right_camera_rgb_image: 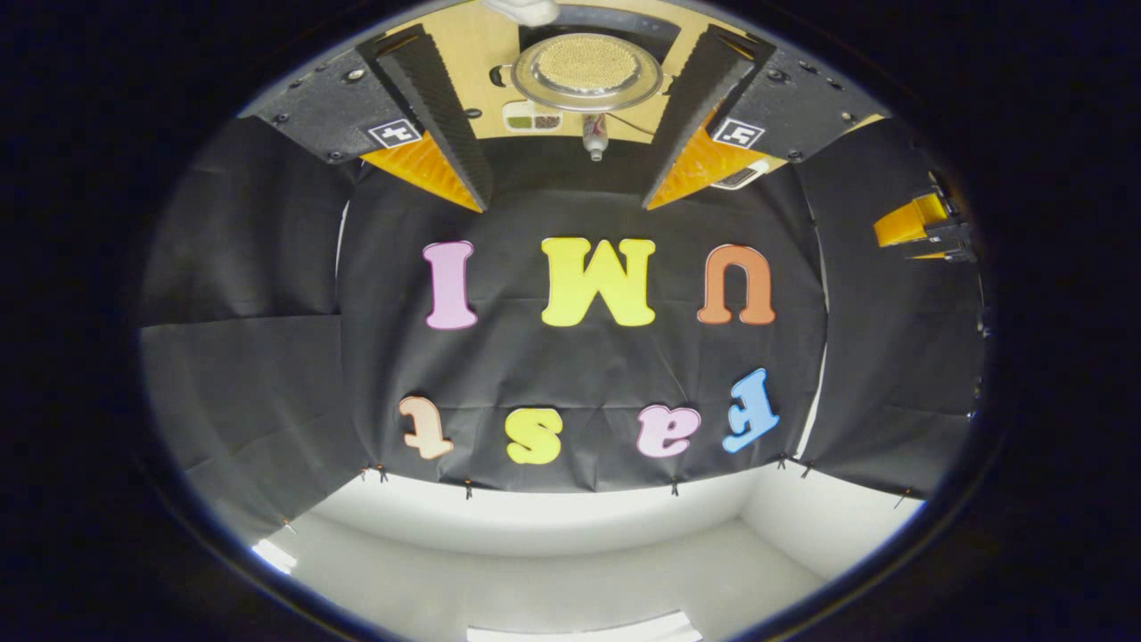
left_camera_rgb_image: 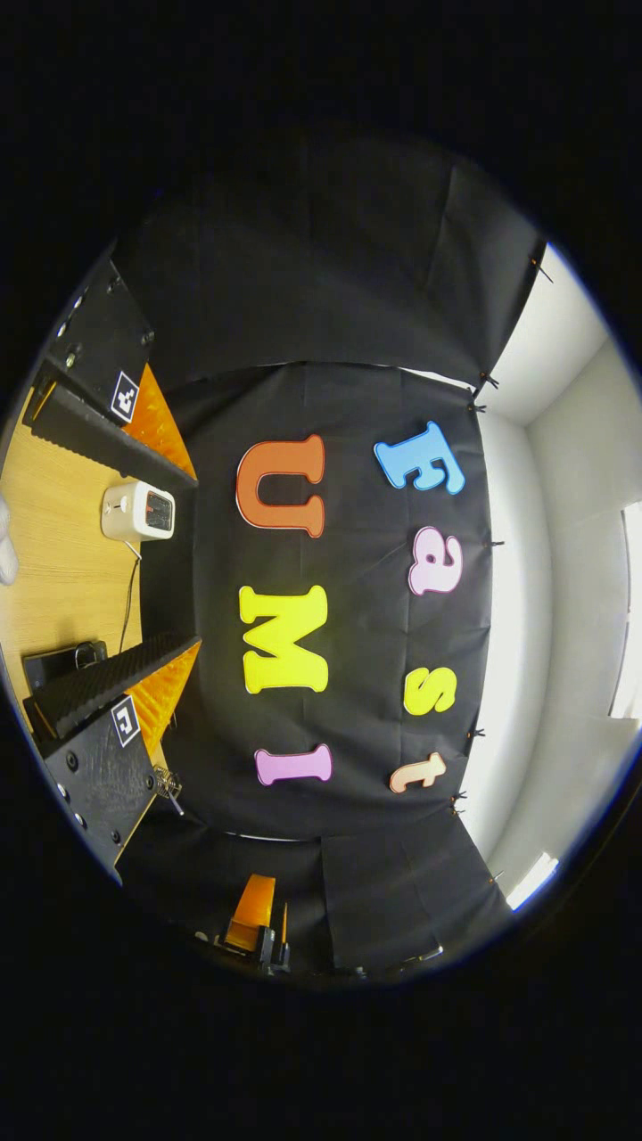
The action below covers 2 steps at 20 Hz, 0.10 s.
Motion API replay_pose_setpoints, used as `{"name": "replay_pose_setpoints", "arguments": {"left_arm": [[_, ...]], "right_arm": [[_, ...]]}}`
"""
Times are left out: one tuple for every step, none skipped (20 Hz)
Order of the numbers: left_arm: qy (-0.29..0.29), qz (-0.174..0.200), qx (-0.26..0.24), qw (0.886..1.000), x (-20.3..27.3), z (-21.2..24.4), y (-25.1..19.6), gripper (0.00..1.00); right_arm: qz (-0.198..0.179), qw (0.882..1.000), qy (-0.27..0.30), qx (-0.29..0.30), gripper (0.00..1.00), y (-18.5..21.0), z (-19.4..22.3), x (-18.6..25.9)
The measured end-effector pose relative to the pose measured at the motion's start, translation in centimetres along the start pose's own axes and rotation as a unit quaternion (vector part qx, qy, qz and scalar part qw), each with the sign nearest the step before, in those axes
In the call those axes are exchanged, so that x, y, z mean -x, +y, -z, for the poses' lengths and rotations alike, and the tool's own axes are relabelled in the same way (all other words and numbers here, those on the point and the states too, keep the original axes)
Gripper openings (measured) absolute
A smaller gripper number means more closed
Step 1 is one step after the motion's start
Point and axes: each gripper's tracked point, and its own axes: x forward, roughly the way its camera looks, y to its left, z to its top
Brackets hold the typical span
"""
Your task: First push the handle of the pot to place it horizontally, then grasp the pot with both hands and set it on the induction cooktop.
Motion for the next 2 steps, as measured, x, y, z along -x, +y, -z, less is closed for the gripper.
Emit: {"name": "replay_pose_setpoints", "arguments": {"left_arm": [[-0.003, 0.001, 0.0, 1.0, 0.07, -0.18, -0.03, 0.95], [-0.006, 0.0, 0.0, 1.0, -0.02, -0.38, 0.07, 0.95]], "right_arm": [[-0.002, 1.0, -0.001, 0.002, 1.0, 0.12, -0.11, 0.06], [-0.004, 1.0, -0.004, 0.0, 1.0, 0.22, -0.25, 0.09]]}}
